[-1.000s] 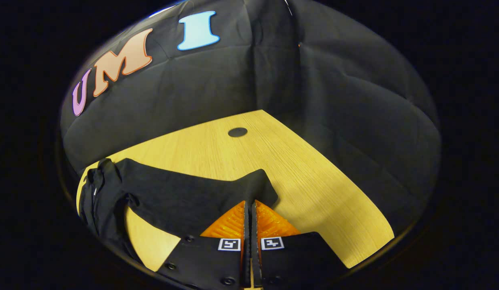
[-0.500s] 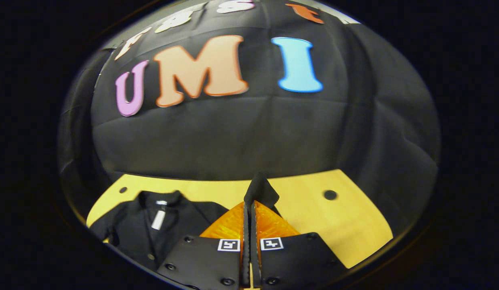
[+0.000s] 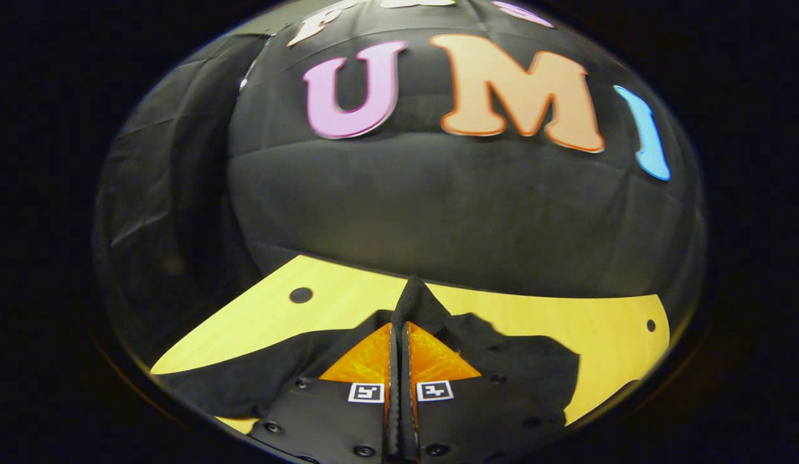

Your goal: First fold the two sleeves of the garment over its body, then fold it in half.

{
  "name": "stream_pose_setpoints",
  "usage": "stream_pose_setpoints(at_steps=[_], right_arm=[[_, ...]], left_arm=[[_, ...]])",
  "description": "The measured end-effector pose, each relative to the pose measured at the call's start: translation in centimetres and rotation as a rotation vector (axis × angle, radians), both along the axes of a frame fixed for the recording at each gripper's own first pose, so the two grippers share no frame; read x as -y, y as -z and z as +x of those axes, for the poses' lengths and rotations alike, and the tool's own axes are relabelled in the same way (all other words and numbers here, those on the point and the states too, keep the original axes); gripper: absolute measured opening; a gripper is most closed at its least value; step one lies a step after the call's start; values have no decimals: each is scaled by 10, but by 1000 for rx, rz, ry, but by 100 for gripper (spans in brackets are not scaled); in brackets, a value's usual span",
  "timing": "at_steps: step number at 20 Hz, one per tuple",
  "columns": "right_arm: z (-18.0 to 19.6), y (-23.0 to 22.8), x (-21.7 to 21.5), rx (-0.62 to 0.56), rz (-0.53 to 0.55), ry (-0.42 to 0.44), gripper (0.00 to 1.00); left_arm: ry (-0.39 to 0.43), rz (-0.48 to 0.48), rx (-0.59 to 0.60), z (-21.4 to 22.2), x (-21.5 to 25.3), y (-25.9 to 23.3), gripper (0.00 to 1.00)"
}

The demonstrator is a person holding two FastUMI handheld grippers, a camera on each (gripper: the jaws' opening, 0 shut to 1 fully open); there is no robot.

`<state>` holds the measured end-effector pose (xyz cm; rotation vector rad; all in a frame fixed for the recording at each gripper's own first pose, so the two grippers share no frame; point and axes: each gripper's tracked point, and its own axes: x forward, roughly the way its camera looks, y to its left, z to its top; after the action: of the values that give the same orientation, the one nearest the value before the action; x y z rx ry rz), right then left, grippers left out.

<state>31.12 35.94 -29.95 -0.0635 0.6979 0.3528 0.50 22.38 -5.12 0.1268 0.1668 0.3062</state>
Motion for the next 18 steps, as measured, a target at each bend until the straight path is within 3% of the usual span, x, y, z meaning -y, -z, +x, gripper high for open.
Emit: stream_pose_setpoints(at_steps=[4, 5, 9, 12, 18], right_arm=[[9, 59, -92, -47, 2, -99, 3], [12, 67, -114, -56, 27, -134, 8], [19, 79, -144, 2, 39, -234, 97], [25, 69, -132, 49, 51, -241, 100], [-4, 7, -61, 170, 161, -135, 99]], left_arm=[[-24, -23, 3, -8, -21, 1, 91], [-33, -18, -5, -9, -26, 4, 91], [-53, -53, -55, -17, -38, 33, 91], [-69, -95, -132, -28, -42, 80, 93], [-123, -110, -404, -66, -53, 215, 93]])
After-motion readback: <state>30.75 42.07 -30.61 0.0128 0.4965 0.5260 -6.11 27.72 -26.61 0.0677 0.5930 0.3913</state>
